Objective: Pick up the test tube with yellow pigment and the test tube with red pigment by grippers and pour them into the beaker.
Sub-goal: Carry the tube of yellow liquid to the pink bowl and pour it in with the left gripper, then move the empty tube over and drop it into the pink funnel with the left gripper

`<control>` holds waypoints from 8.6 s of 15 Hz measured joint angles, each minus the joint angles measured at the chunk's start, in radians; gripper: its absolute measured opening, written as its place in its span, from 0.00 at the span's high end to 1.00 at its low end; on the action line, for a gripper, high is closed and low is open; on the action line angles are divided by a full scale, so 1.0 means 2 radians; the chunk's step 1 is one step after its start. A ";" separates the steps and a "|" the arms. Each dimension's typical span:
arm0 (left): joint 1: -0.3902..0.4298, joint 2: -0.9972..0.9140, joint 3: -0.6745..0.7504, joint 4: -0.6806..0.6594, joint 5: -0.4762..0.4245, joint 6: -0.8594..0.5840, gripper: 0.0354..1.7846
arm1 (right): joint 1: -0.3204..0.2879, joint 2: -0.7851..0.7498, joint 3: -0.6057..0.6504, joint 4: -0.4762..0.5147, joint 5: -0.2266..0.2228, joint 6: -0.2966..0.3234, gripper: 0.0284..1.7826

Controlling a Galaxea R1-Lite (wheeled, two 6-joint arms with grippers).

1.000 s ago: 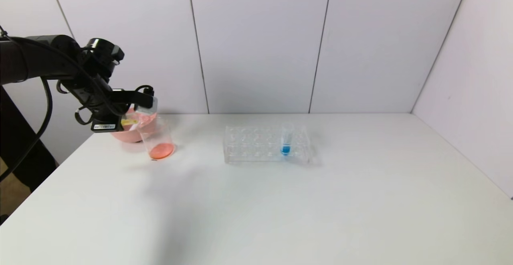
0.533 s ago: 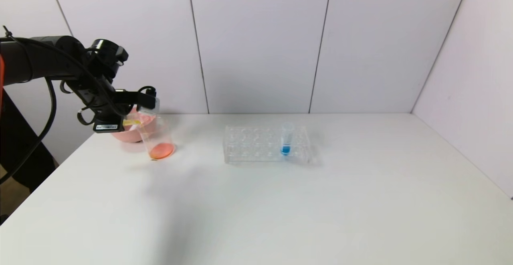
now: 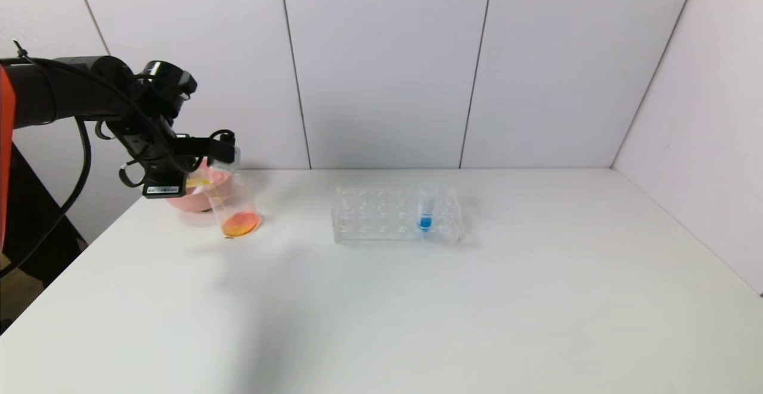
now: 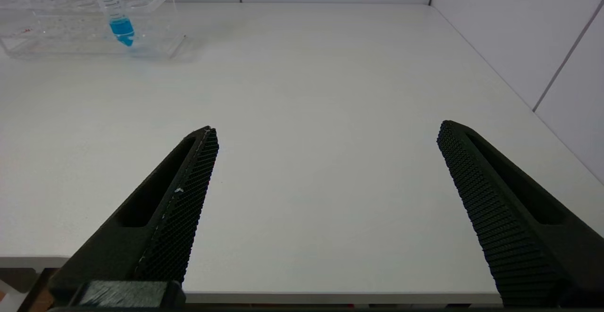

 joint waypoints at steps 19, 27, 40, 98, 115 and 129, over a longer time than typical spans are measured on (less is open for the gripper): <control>-0.014 0.005 0.000 -0.005 0.033 -0.028 0.76 | 0.000 0.000 0.000 0.000 0.000 0.000 0.05; -0.020 0.006 0.000 -0.006 0.052 -0.028 0.76 | 0.000 0.000 0.000 0.000 0.000 0.000 0.05; -0.030 0.008 -0.003 -0.006 0.089 -0.028 0.76 | 0.000 0.000 0.000 0.000 0.000 0.000 0.05; 0.095 -0.080 0.051 -0.307 -0.266 -0.656 0.76 | 0.000 0.000 0.000 0.000 0.000 0.000 0.05; 0.121 -0.049 0.246 -0.594 -0.237 -0.702 0.76 | 0.000 0.000 0.000 0.000 0.000 0.000 0.05; 0.124 0.029 0.241 -0.596 -0.239 -0.699 0.76 | 0.000 0.000 0.000 0.000 0.000 0.000 0.05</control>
